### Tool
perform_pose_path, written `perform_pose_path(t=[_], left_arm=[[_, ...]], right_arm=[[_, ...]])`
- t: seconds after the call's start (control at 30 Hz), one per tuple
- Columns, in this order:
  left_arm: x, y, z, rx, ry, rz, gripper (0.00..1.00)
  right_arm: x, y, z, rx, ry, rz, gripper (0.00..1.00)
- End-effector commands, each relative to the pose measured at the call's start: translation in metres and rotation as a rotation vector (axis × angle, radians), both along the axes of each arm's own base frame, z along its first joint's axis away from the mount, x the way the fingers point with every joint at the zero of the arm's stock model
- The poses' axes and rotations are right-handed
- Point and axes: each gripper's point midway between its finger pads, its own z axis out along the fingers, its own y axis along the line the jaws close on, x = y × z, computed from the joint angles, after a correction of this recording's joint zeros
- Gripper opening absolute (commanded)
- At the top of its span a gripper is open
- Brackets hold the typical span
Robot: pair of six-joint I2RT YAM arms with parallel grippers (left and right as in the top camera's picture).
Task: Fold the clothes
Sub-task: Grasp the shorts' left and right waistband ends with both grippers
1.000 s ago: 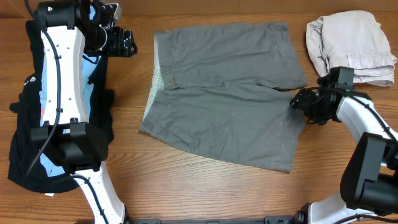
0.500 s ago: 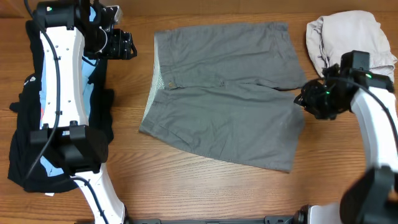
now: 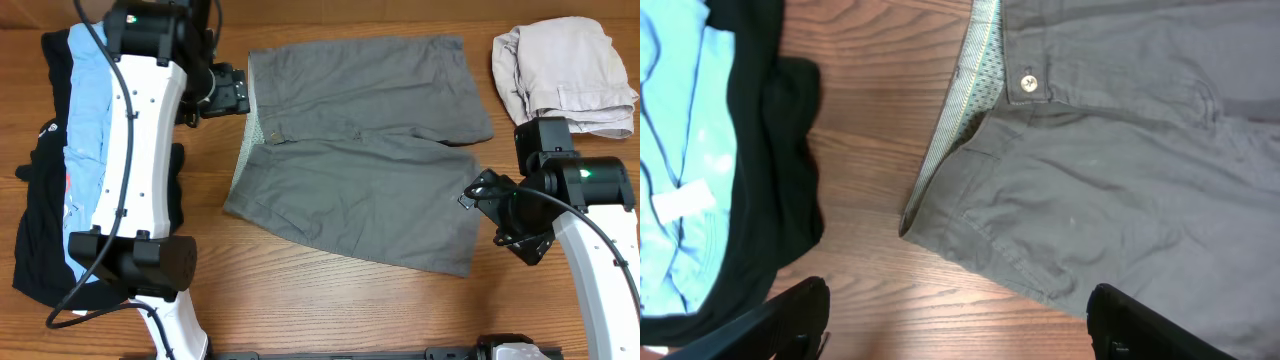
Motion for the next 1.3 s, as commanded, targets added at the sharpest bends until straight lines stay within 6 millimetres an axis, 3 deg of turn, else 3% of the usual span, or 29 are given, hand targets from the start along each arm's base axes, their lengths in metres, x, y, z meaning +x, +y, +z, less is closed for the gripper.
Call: perform_pose_path(t=[0.0, 0.3, 0.43, 0.67, 0.97, 1.27], left_arm=[[-0.005, 0.000, -0.007, 0.083, 0.013, 0.096, 0.85], [-0.026, 0.007, -0.046, 0.126, 0.132, 0.308, 0.79], [-0.038, -0.002, -0.071, 0.075, 0.194, 0.307, 0.78], [-0.067, 0.001, -0.131, 0.080, 0.282, 0.514, 0.70], [-0.092, -0.001, -0.202, 0.059, 0.345, 0.558, 0.68], [-0.084, 0.006, -0.239, 0.019, 0.268, 0.581, 0.64]], right_arm=[[-0.002, -0.006, -0.008, -0.030, 0.008, -0.078, 1.00], [0.001, -0.005, -0.019, -0.029, 0.002, -0.078, 1.00], [0.005, -0.002, -0.026, -0.008, -0.009, -0.076, 1.00], [-0.003, 0.004, -0.058, 0.029, 0.034, -0.132, 1.00], [-0.005, 0.004, -0.069, 0.029, 0.043, -0.147, 0.98], [-0.005, 0.004, -0.069, 0.029, 0.042, -0.148, 0.95]])
